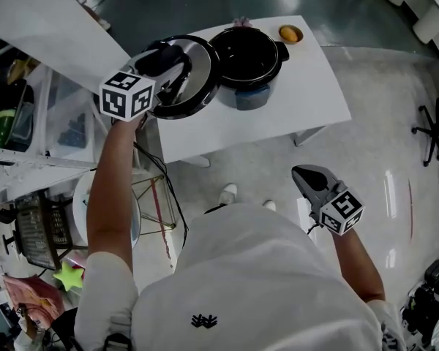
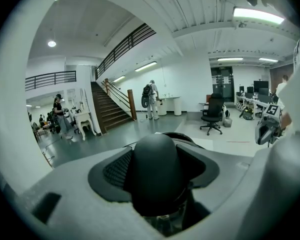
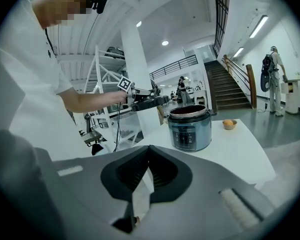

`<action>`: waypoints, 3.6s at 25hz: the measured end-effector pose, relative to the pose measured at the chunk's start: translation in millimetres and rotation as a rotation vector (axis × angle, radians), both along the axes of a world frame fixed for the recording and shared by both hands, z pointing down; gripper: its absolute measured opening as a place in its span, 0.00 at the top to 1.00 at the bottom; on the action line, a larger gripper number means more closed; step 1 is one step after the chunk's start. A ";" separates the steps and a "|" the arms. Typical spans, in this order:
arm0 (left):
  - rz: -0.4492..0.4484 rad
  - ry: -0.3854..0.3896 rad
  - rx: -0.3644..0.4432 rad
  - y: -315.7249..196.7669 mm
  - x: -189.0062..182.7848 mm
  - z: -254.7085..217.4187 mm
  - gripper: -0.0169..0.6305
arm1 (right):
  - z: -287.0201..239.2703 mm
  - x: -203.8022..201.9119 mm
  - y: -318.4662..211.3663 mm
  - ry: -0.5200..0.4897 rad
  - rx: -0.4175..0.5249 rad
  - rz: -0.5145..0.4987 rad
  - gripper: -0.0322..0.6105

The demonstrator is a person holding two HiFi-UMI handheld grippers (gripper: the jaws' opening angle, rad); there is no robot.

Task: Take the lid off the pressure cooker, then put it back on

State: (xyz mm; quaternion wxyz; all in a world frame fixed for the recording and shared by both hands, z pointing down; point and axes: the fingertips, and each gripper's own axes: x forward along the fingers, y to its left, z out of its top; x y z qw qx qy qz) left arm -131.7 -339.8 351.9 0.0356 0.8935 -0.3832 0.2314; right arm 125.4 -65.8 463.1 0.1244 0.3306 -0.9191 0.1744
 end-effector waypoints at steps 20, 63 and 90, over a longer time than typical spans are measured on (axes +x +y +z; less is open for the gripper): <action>-0.099 -0.004 -0.058 31.6 -55.6 62.1 0.54 | 3.7 -28.0 -7.4 0.022 -0.016 -0.055 0.93; -0.232 -0.021 -0.153 33.5 -65.3 262.2 0.54 | 19.1 -33.8 14.9 0.121 -0.115 0.143 0.93; -0.257 -0.033 -0.110 38.3 -65.7 275.0 0.47 | 25.8 -21.8 7.0 0.134 -0.133 0.150 0.93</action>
